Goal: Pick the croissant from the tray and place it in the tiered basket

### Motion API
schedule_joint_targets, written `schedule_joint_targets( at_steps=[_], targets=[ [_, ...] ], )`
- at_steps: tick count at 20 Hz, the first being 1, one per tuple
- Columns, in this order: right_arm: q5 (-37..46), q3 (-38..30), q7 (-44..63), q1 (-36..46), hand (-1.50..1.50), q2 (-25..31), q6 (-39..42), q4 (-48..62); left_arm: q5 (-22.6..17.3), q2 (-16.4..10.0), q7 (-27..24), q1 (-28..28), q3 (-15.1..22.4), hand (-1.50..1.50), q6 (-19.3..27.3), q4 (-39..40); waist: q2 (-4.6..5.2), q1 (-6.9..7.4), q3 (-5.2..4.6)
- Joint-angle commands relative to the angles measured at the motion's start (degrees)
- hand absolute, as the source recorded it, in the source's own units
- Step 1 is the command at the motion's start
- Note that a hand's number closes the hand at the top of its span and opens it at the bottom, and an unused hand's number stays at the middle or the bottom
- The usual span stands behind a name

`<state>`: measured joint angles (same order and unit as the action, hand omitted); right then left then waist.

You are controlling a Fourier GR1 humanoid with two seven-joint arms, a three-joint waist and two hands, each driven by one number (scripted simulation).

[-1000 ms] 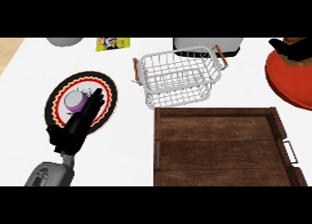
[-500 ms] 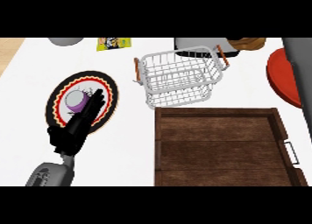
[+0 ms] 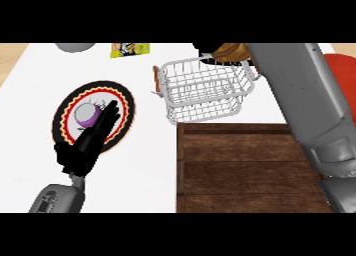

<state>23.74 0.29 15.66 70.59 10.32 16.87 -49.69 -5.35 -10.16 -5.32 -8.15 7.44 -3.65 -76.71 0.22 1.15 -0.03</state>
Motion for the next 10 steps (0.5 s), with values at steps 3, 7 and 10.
schedule_joint_targets(
  at_steps=[3,7,10],
  targets=[
    [0.9,-1.8,-4.0,6.1,1.50,-3.2,-2.4,11.8,1.1,0.7,-0.5,2.1,0.9,0.00,-0.5,-1.0,0.18,0.54,0.00],
    [-0.5,-2.0,-1.7,5.1,1.50,-9.6,-5.3,10.7,0.5,0.5,-0.5,0.8,-1.0,0.00,-0.7,0.0,-0.05,-0.12,0.01],
    [-3.1,-4.6,-0.6,5.7,1.50,-8.8,-3.0,12.2,1.0,0.3,-0.6,0.3,-1.4,0.00,-0.7,0.1,-0.07,-0.31,0.01]
  ],
)
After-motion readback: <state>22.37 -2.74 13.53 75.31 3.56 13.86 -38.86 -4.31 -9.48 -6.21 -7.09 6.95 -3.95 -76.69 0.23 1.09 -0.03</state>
